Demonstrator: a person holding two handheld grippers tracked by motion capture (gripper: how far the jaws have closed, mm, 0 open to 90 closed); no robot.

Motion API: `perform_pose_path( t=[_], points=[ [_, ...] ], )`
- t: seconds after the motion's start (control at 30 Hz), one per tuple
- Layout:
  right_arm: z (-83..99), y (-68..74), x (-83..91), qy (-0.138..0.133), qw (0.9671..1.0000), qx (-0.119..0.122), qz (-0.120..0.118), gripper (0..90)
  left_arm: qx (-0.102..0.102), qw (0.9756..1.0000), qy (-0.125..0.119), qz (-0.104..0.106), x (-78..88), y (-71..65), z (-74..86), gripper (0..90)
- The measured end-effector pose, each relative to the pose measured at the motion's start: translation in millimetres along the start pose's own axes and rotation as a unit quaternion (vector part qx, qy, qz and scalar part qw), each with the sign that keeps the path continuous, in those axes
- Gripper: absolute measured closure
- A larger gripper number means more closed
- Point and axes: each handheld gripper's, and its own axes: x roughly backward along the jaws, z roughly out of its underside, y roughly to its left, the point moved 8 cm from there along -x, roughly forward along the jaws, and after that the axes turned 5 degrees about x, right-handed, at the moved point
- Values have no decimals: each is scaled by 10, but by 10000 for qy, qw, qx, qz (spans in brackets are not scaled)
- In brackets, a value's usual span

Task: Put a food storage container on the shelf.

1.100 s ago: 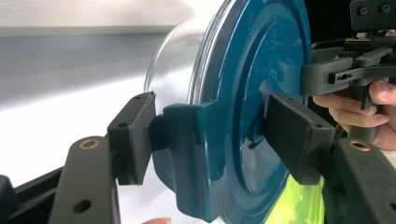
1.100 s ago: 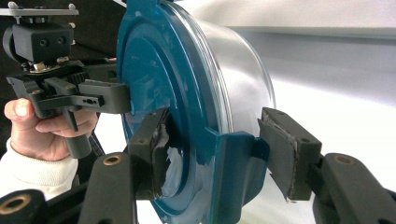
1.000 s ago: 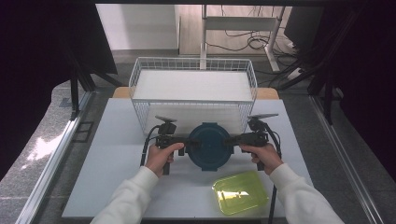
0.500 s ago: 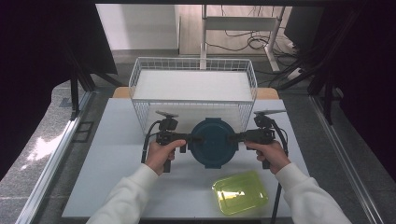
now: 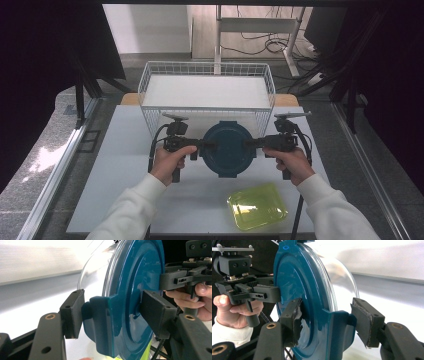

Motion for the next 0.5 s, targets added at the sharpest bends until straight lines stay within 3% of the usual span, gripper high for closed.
perform_pose_path(
  t=[0.5],
  points=[
    [-162,224,127,-137,9998,130,32,425,-89,9999,-115,-3,202,-175,-168,377]
  ],
)
